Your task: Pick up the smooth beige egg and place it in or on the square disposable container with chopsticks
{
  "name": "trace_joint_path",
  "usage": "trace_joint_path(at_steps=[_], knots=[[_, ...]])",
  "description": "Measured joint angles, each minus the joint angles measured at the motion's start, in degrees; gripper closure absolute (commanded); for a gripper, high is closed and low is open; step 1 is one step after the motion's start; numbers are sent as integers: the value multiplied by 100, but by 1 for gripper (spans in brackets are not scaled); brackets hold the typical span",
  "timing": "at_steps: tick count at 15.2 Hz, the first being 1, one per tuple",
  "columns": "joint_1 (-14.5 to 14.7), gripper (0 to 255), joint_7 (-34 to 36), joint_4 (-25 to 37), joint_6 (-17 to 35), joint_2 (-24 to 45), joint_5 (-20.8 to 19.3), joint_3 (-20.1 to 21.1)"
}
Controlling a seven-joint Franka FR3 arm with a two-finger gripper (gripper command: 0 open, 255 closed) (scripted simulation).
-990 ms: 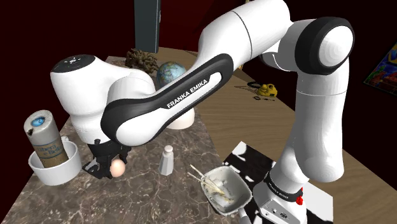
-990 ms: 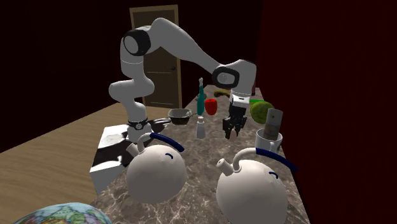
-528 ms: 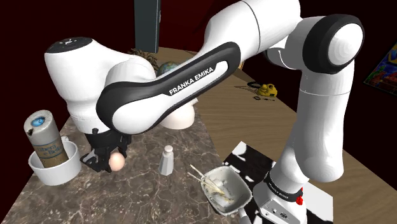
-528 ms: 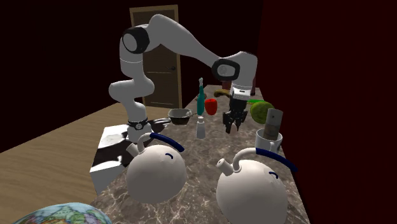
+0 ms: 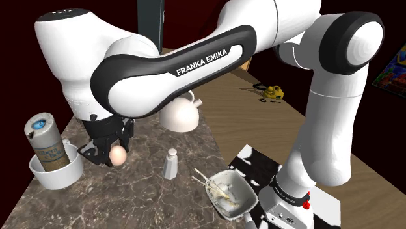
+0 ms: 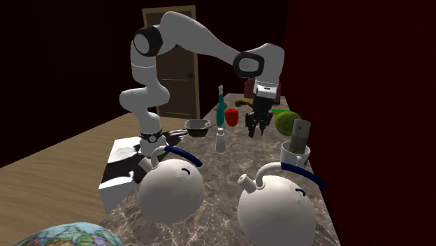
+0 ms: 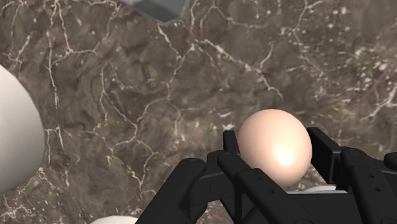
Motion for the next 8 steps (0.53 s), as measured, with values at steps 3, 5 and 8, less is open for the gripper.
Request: trace_joint_path(at_steps=[3, 5, 8], knots=[[-9, 255, -59, 156, -203, -64, 53, 19], [-13, 255, -91, 253, -336, -113, 90, 33], [-12, 255, -128, 393, -519, -167, 133, 50]])
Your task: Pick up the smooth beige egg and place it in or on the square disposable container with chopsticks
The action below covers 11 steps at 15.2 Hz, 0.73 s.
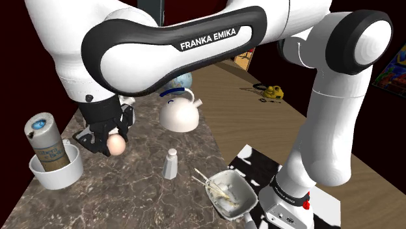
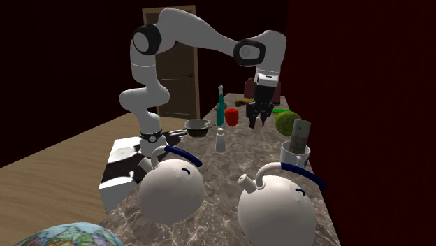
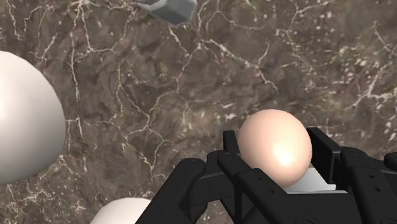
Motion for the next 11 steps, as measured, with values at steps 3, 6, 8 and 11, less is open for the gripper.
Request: trace_joint_path(at_steps=[3, 6, 8, 11], knots=[[10, 255, -44, 215, -226, -20, 26, 10], [9, 255, -91, 390, -441, -74, 65, 24], [24, 255, -108, 544, -603, -87, 79, 34], [-24, 255, -158, 502, -703, -258, 173, 58]])
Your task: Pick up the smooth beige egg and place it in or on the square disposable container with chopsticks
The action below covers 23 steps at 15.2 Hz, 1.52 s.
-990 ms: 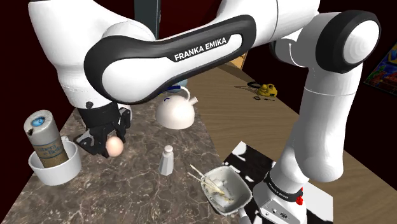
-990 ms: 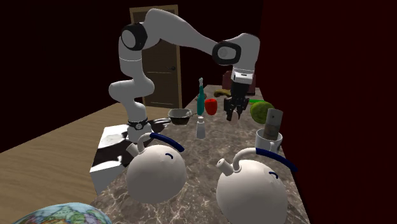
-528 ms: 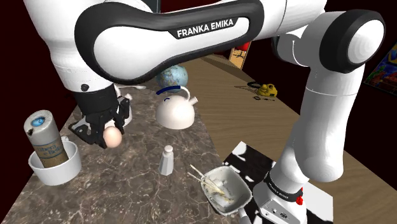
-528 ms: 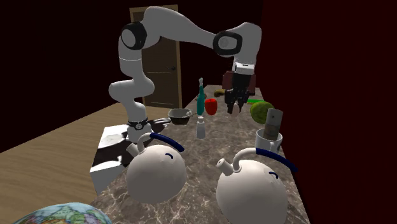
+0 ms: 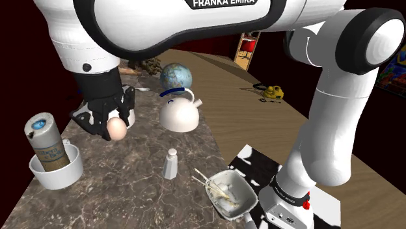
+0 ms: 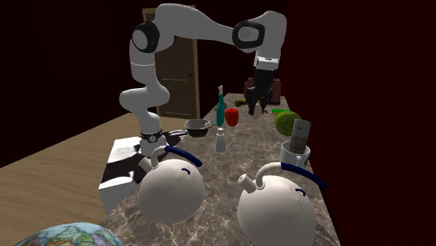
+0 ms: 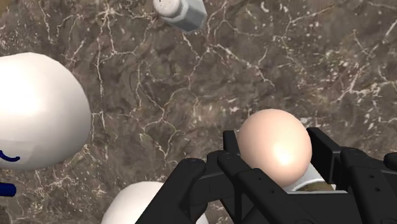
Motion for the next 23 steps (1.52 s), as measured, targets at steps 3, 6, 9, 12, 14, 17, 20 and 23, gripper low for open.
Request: trace_joint_path(at_steps=[3, 6, 9, 12, 14, 17, 20, 23], knots=[[-177, 255, -100, -780, 224, -686, 371, 68], [-299, 255, -294, -1587, 419, -1469, 817, 74], [-292, 255, -520, -2384, 522, -2328, 1307, 10], [-188, 255, -777, -3096, 547, -3132, 1722, -142], [-52, 255, -897, -3522, 491, -3672, 1978, -244], [165, 255, -969, -3990, 356, -4313, 2254, -345], [428, 255, -1062, -4485, 130, -5048, 2498, -509], [760, 255, -1058, -4977, -173, -5832, 2728, -634]])
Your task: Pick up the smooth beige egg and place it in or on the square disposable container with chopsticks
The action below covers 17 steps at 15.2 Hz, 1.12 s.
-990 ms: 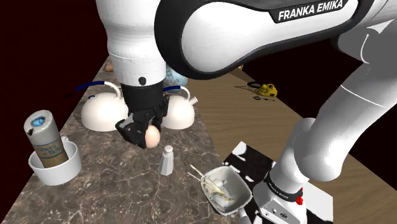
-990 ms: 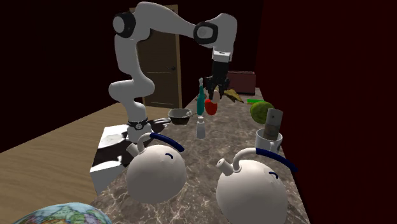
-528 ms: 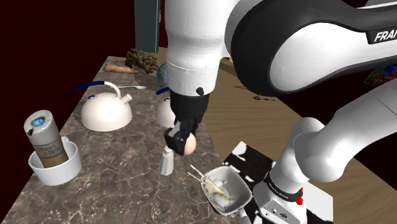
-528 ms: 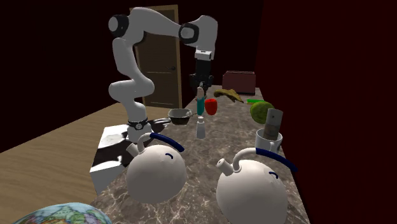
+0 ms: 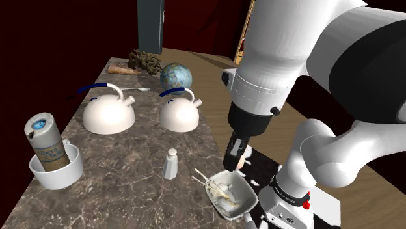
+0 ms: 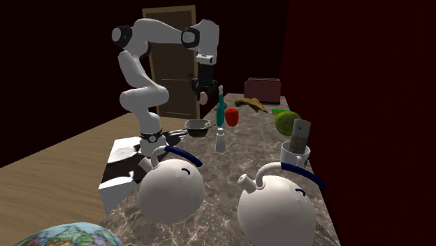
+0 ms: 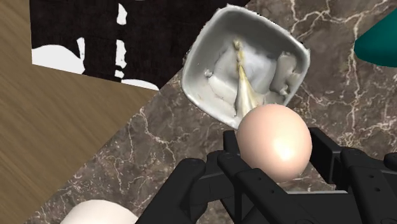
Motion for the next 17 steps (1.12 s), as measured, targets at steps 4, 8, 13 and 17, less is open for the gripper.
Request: trace_joint_path(at_steps=[4, 8, 13, 17], knots=[[147, 255, -10, -404, 86, -308, 120, -7], [191, 255, -2, -720, 391, -318, 210, 86], [218, 255, 3, -1060, 794, -252, 311, 214], [233, 255, 18, -1188, 964, -212, 361, 281]])
